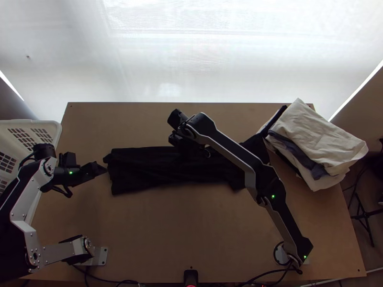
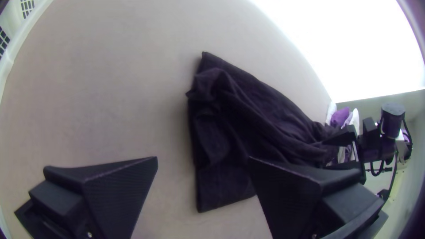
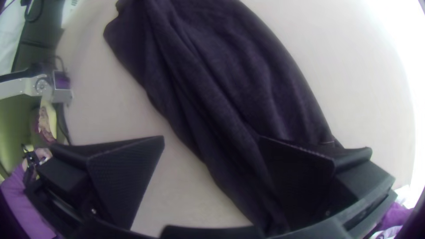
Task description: Fold the t-shirt
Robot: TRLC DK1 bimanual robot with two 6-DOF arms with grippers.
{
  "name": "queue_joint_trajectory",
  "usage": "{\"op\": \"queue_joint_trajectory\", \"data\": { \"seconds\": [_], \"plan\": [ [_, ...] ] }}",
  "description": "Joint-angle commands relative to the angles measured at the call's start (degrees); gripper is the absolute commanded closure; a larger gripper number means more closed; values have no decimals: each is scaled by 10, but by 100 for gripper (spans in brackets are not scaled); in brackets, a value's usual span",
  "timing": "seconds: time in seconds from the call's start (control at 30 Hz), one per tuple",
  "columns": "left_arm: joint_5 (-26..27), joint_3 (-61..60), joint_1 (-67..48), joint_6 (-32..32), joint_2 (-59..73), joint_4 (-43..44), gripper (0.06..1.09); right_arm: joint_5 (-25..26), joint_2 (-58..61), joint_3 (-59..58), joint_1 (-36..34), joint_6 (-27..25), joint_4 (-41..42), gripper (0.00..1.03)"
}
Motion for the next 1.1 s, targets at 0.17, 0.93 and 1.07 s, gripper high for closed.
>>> {"op": "queue_joint_trajectory", "data": {
  "seconds": [0.17,0.93,1.07],
  "plan": [
    [33,-45,-21,-27,16,121,10,-1,40,-3,-13,-3,22,4],
    [43,-51,-91,-30,93,188,10,-1,48,0,-28,-1,34,4],
    [44,-49,-95,-26,100,191,11,-2,50,0,-27,1,38,4]
  ]
}}
